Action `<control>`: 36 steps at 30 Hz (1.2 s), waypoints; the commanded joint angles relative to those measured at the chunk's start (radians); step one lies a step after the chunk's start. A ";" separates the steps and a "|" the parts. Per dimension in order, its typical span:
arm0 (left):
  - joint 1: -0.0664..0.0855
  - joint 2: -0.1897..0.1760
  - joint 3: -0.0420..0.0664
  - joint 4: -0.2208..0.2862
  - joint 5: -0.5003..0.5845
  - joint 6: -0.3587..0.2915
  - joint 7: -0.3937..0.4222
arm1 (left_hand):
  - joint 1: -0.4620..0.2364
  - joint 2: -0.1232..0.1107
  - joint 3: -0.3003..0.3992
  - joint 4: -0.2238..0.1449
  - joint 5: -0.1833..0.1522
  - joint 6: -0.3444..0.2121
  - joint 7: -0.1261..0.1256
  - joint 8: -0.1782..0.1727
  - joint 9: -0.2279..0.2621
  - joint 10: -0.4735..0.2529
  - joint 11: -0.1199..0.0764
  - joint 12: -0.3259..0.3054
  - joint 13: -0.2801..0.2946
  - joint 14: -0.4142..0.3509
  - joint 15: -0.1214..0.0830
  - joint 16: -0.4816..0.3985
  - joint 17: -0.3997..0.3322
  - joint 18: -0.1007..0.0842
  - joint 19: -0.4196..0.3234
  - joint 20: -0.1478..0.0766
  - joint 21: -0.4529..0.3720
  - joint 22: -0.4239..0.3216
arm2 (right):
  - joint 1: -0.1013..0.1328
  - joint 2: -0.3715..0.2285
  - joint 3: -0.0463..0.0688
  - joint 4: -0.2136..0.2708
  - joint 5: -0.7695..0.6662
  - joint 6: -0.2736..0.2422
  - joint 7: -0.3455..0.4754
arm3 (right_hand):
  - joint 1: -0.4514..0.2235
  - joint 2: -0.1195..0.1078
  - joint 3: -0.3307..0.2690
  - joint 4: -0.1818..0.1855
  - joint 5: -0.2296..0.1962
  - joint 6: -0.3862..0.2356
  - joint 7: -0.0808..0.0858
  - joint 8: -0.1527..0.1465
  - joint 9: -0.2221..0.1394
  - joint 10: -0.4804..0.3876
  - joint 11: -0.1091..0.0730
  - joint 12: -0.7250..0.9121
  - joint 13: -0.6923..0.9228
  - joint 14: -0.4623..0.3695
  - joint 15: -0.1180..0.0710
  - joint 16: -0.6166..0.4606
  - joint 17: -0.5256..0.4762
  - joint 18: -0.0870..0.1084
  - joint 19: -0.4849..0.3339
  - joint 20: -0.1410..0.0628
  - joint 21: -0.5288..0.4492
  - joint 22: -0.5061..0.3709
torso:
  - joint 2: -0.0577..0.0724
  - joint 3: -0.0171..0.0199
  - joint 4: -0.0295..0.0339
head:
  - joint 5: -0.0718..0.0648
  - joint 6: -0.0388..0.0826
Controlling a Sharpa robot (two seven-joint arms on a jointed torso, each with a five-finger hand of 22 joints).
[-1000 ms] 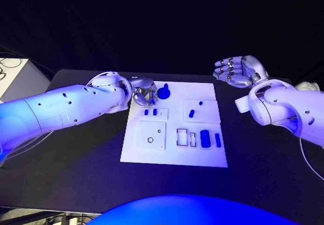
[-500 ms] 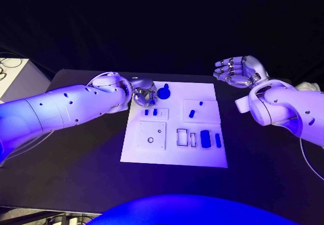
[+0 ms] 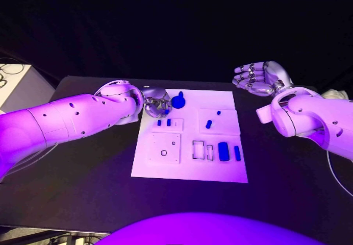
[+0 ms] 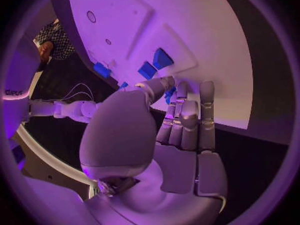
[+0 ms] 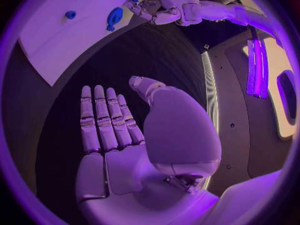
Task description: Assemble the parts on the task board
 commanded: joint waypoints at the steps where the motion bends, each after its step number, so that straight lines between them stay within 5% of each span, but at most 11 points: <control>1: -0.001 -0.002 0.000 0.001 -0.006 0.005 -0.008 | -0.009 -0.002 -0.001 -0.005 0.006 -0.012 0.002 -0.008 -0.002 -0.005 0.000 -0.004 0.002 -0.008 -0.001 0.000 -0.001 0.015 0.001 0.003 -0.004 -0.001 | 0.000 -0.001 0.000 -0.001 -0.009 0.021 -0.005 | -0.005 0.003 -0.001 -0.009 0.003 0.005 0.048 -0.005 -0.003 0.005 0.001 -0.007 -0.001 -0.016 0.004 -0.007 -0.010 0.005 -0.018 0.002 -0.002 -0.002 | 0.001 0.0003 0.0008 | -0.001 0.001; 6: -0.003 -0.008 0.000 -0.001 -0.006 0.002 -0.013 | -0.009 -0.002 -0.001 -0.006 0.006 -0.024 -0.001 -0.014 -0.004 -0.004 0.000 -0.005 0.004 -0.009 -0.001 0.000 -0.004 0.015 0.001 0.003 -0.005 -0.002 | 0.000 0.000 0.000 -0.003 -0.027 0.037 -0.020 | -0.003 0.004 -0.002 -0.016 0.002 0.007 0.046 -0.007 -0.006 0.006 0.001 -0.007 -0.001 -0.026 0.005 -0.004 -0.020 0.005 -0.025 0.003 -0.001 -0.001 | 0.001 -0.0001 0.0007 | -0.001 0.003; 10: -0.004 -0.017 0.003 -0.002 -0.006 -0.002 -0.014 | -0.009 -0.003 -0.001 -0.006 0.006 -0.028 -0.001 -0.017 -0.005 -0.004 0.000 -0.006 0.004 -0.009 -0.001 0.000 -0.005 0.015 0.001 0.003 -0.005 -0.002 | 0.000 0.000 0.000 -0.010 -0.083 0.068 -0.043 | 0.010 0.007 0.005 -0.040 -0.009 0.031 0.029 -0.003 -0.008 0.029 -0.016 -0.002 0.000 0.058 -0.020 0.037 -0.022 0.009 0.044 -0.016 0.022 0.006 | 0.000 -0.0001 -0.0007 | -0.002 0.005; 17: -0.005 -0.042 0.011 -0.005 0.007 -0.009 -0.006 | -0.009 -0.005 -0.004 -0.008 0.006 -0.033 -0.005 -0.019 -0.005 -0.030 0.009 -0.019 0.005 -0.059 0.005 -0.023 -0.079 0.014 -0.006 0.005 -0.012 -0.006 | 0.000 0.002 0.000 -0.035 -0.295 0.174 -0.111 | 0.034 0.008 0.037 -0.080 -0.030 0.103 -0.009 0.028 -0.001 0.134 -0.061 0.029 0.001 0.231 -0.086 0.121 0.018 0.006 0.213 -0.089 0.099 0.031 | -0.001 -0.0011 -0.0001 | -0.006 0.009; 18: -0.005 -0.048 0.013 -0.005 0.014 -0.012 -0.003 | -0.008 -0.005 -0.005 -0.009 0.006 -0.034 -0.006 -0.019 -0.004 -0.040 0.012 -0.022 0.006 -0.075 0.009 -0.031 -0.099 0.014 -0.009 0.007 -0.016 -0.007 | 0.000 0.003 0.000 -0.039 -0.329 0.188 -0.120 | 0.044 0.011 0.024 -0.096 -0.037 0.124 -0.017 0.035 0.001 0.162 -0.074 0.033 0.002 0.287 -0.107 0.151 0.039 0.006 0.266 -0.114 0.136 0.049 | -0.001 -0.0013 -0.0002 | -0.007 0.010; 23: -0.005 -0.075 0.028 -0.001 0.071 -0.038 0.021 | -0.001 -0.002 -0.004 -0.014 0.007 -0.030 0.000 -0.018 -0.002 -0.073 0.025 -0.028 0.007 -0.136 0.018 -0.064 -0.185 0.014 -0.020 0.015 -0.025 -0.012 | -0.001 0.009 0.000 -0.054 -0.526 0.239 -0.162 | 0.058 0.022 -0.018 -0.125 -0.042 0.160 -0.035 0.039 -0.001 0.208 -0.098 0.020 0.002 0.406 -0.149 0.219 0.095 0.003 0.360 -0.169 0.240 0.108 | 0.000 -0.0008 -0.0006 | -0.010 0.015; 25: -0.005 -0.091 0.037 0.005 0.145 -0.060 0.047 | 0.006 -0.001 0.005 -0.021 0.007 -0.019 0.011 -0.012 0.001 -0.091 0.032 -0.029 0.006 -0.228 0.023 -0.125 -0.313 0.014 -0.037 0.018 -0.036 -0.015 | -0.002 0.013 0.000 -0.057 -0.613 0.257 -0.182 | 0.060 0.024 -0.037 -0.140 -0.042 0.184 -0.048 0.036 -0.006 0.241 -0.114 0.008 0.003 0.494 -0.170 0.288 0.152 0.000 0.410 -0.202 0.332 0.167 | 0.000 -0.0005 -0.0012 | -0.018 0.020; 27: -0.005 -0.106 0.044 0.012 0.237 -0.085 0.077 | 0.010 0.002 0.009 -0.025 0.007 -0.010 0.019 -0.009 0.002 -0.101 0.035 -0.024 0.006 -0.250 0.025 -0.157 -0.338 0.015 -0.053 0.021 -0.045 -0.019 | -0.003 0.017 0.000 -0.057 -0.683 0.271 -0.201 | 0.053 0.024 -0.027 -0.148 -0.039 0.201 -0.053 0.024 -0.014 0.260 -0.120 -0.008 0.003 0.510 -0.181 0.361 0.224 -0.004 0.402 -0.216 0.412 0.226 | 0.001 -0.0004 -0.0018 | -0.025 0.023; 33: -0.005 -0.160 0.057 0.048 0.635 -0.128 0.228 | -0.034 0.006 -0.023 0.003 0.005 -0.004 0.039 -0.007 0.002 -0.114 0.043 0.002 0.011 -0.268 0.036 -0.223 -0.380 0.014 -0.082 0.033 -0.101 -0.052 | -0.011 0.040 0.000 -0.057 -0.871 0.297 -0.274 | 0.018 0.005 0.015 -0.137 -0.055 0.212 -0.061 0.006 -0.018 0.262 -0.127 -0.009 0.005 0.533 -0.186 0.580 0.384 0.000 0.421 -0.219 0.531 0.316 | 0.002 0.0000 -0.0018 | -0.056 0.039; 34: -0.005 -0.169 0.057 0.057 0.697 -0.130 0.254 | -0.038 0.005 -0.030 0.007 0.004 -0.005 0.040 -0.007 0.002 -0.116 0.043 0.005 0.012 -0.273 0.038 -0.228 -0.383 0.014 -0.085 0.035 -0.110 -0.058 | -0.014 0.045 0.000 -0.058 -0.898 0.296 -0.286 | 0.012 -0.002 0.029 -0.135 -0.056 0.211 -0.060 0.003 -0.017 0.254 -0.130 -0.006 0.006 0.542 -0.183 0.730 0.513 0.001 0.430 -0.217 0.561 0.341 | 0.002 -0.0005 -0.0014 | -0.062 0.042; 36: -0.005 -0.185 0.059 0.074 0.804 -0.128 0.296 | -0.056 0.002 -0.056 0.025 0.005 -0.005 0.044 -0.007 0.003 -0.131 0.049 0.012 0.014 -0.296 0.045 -0.245 -0.392 0.014 -0.095 0.044 -0.151 -0.084 | -0.020 0.055 0.000 -0.062 -0.938 0.295 -0.306 | -0.002 -0.018 0.058 -0.126 -0.057 0.204 -0.058 -0.002 -0.013 0.229 -0.126 -0.005 0.007 0.553 -0.181 1.006 0.752 -0.029 0.476 -0.207 0.753 0.557 | 0.002 -0.0020 0.0000 | -0.067 0.043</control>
